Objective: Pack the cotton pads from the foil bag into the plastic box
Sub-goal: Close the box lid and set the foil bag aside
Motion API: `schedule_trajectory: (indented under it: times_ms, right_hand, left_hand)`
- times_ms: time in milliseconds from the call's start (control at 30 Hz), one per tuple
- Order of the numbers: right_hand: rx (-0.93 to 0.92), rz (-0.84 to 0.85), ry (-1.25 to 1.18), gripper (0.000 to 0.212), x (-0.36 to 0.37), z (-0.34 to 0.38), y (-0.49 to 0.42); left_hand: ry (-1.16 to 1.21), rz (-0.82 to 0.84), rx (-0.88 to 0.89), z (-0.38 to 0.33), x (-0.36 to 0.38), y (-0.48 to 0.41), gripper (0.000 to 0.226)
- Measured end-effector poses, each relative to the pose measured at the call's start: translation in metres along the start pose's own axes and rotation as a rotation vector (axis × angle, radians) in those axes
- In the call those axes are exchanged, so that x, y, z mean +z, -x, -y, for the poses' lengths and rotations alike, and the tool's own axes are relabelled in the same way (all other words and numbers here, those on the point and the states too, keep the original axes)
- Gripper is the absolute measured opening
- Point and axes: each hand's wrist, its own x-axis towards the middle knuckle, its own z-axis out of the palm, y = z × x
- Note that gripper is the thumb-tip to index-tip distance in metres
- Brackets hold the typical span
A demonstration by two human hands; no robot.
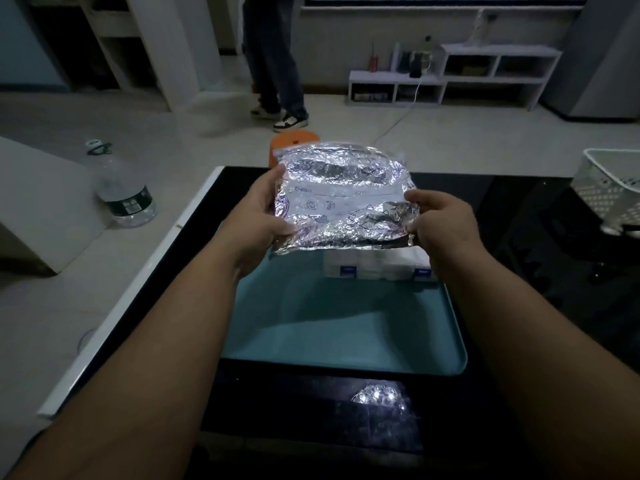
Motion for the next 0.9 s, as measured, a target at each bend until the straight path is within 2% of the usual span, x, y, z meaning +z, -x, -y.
schedule_trajectory:
  times_ms: [67, 167, 233, 400, 533, 700, 833, 900]
  right_hand:
    - [-0.013, -0.008, 0.007, 0.065, 0.0, 0.0, -0.001]
    - [-0.053, -0.021, 0.015, 0.06, 0.0, 0.002, 0.003]
    - [-0.085, 0.0, 0.042, 0.052, 0.004, 0.002, 0.008]
    - [0.017, 0.099, 0.179, 0.022, 0.023, -0.004, 0.012]
    - [-0.048, 0.095, 0.263, 0.012, 0.046, -0.009, 0.02]
    - [-0.172, 0.193, 0.438, 0.031, 0.081, -0.012, 0.024]
    - [-0.258, 0.271, 0.616, 0.032, 0.113, -0.01, 0.02]
    - [-0.369, 0.275, 0.792, 0.033, 0.126, -0.01, 0.016]
  left_hand:
    - [0.033, -0.005, -0.042, 0.001, -0.003, -0.001, 0.079]
    - [-0.133, -0.043, -0.209, 0.001, -0.007, 0.002, 0.051]
    - [-0.193, -0.104, -0.259, 0.004, -0.007, 0.002, 0.041]
    - [-0.135, -0.26, -0.179, 0.011, -0.016, -0.003, 0.044]
    - [-0.26, -0.357, -0.134, 0.024, -0.033, -0.007, 0.047]
    - [-0.43, -0.548, -0.122, 0.031, -0.061, -0.009, 0.054]
    - [-0.461, -0.636, -0.145, 0.033, -0.078, -0.014, 0.058]
    - [-0.47, -0.643, -0.162, 0.038, -0.085, -0.017, 0.056]
